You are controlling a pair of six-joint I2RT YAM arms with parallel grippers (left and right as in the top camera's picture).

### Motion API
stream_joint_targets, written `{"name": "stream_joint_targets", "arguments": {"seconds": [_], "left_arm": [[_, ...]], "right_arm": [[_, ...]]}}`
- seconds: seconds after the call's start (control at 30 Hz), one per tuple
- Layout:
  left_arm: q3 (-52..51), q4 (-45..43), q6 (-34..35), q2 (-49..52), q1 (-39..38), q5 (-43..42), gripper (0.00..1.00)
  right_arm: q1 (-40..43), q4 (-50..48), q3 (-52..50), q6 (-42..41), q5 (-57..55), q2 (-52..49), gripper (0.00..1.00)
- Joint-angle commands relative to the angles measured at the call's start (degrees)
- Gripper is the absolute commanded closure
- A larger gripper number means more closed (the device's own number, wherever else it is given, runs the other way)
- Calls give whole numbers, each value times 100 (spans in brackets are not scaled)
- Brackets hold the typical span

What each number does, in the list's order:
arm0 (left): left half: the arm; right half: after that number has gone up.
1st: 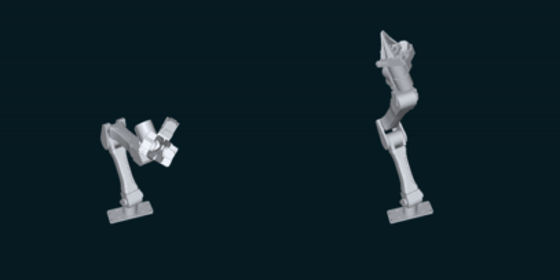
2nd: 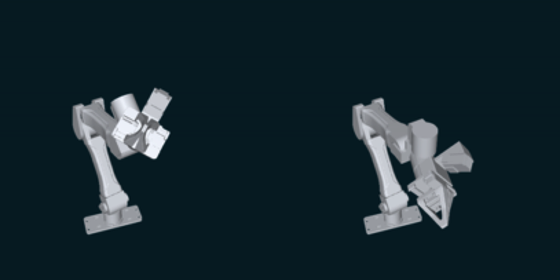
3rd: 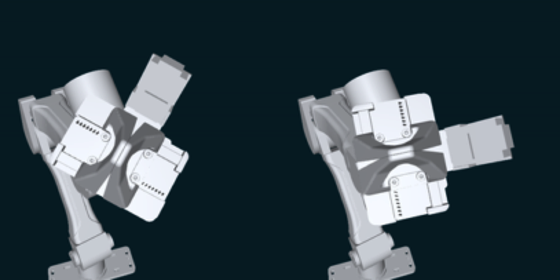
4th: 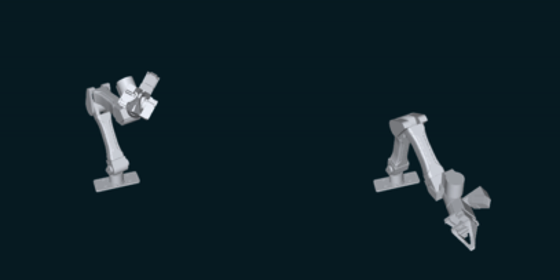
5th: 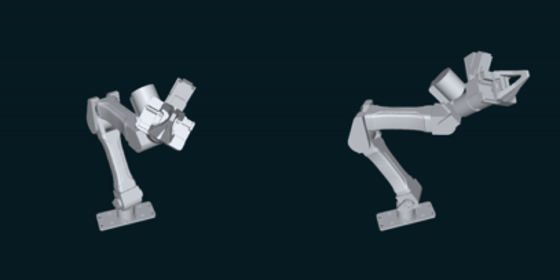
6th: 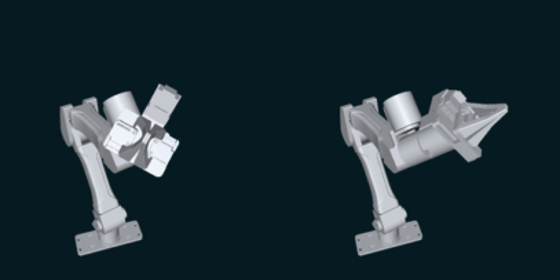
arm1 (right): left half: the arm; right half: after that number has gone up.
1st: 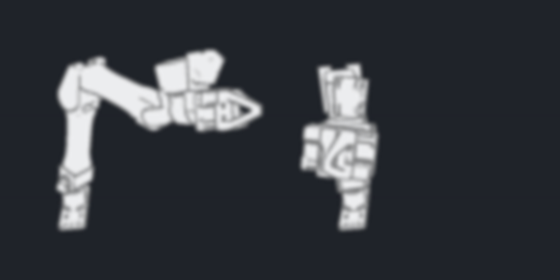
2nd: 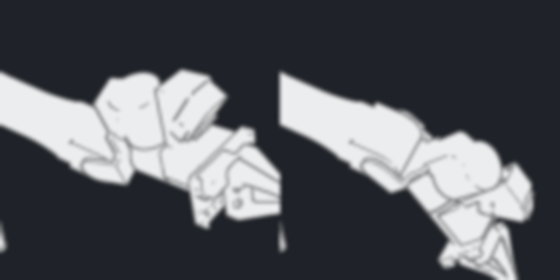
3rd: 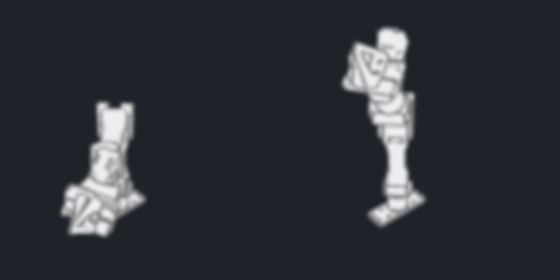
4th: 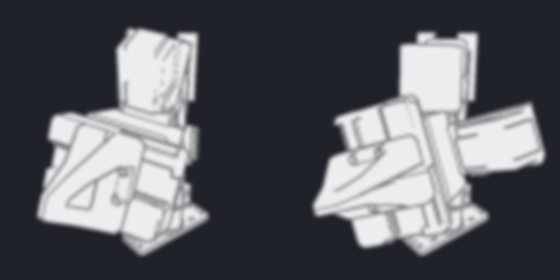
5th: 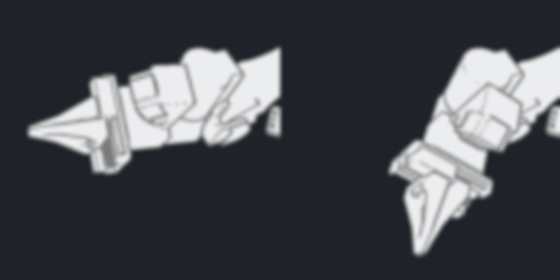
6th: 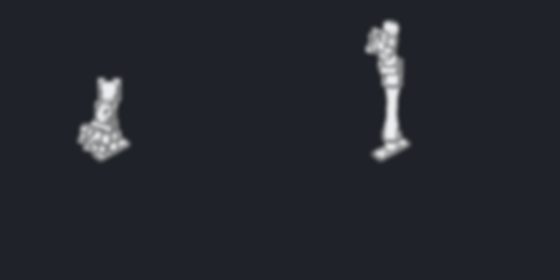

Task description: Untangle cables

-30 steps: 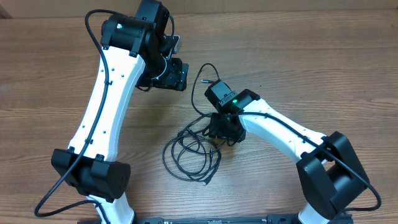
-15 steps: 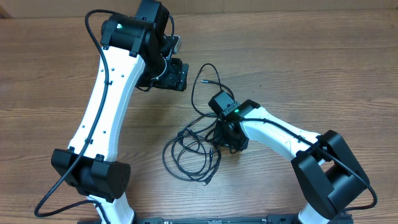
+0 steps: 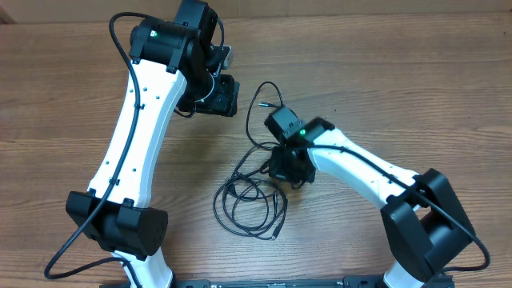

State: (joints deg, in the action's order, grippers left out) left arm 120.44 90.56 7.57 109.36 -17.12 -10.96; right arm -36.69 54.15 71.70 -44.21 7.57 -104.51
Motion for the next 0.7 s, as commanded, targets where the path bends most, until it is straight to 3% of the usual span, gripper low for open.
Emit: {"name": "stream_joint_targets", "arguments": {"seconds": [0.0, 0.2, 0.33, 0.53, 0.67], "left_arm": [[2, -17, 13, 4, 11, 48, 40], [2, -17, 11, 4, 11, 48, 39], [2, -20, 7, 4, 11, 48, 39], [2, -66, -31, 4, 11, 39, 39], [2, -120, -37, 4, 11, -57, 39]], "right_arm": [[44, 323, 789, 402, 31, 299, 96], [42, 826, 2022, 1805, 885, 925, 96], [44, 811, 2490, 2297, 1141, 1523, 96], [44, 765, 2594, 2677, 1235, 2363, 96], [44, 636, 2594, 3331, 2245, 2651, 96]]}}
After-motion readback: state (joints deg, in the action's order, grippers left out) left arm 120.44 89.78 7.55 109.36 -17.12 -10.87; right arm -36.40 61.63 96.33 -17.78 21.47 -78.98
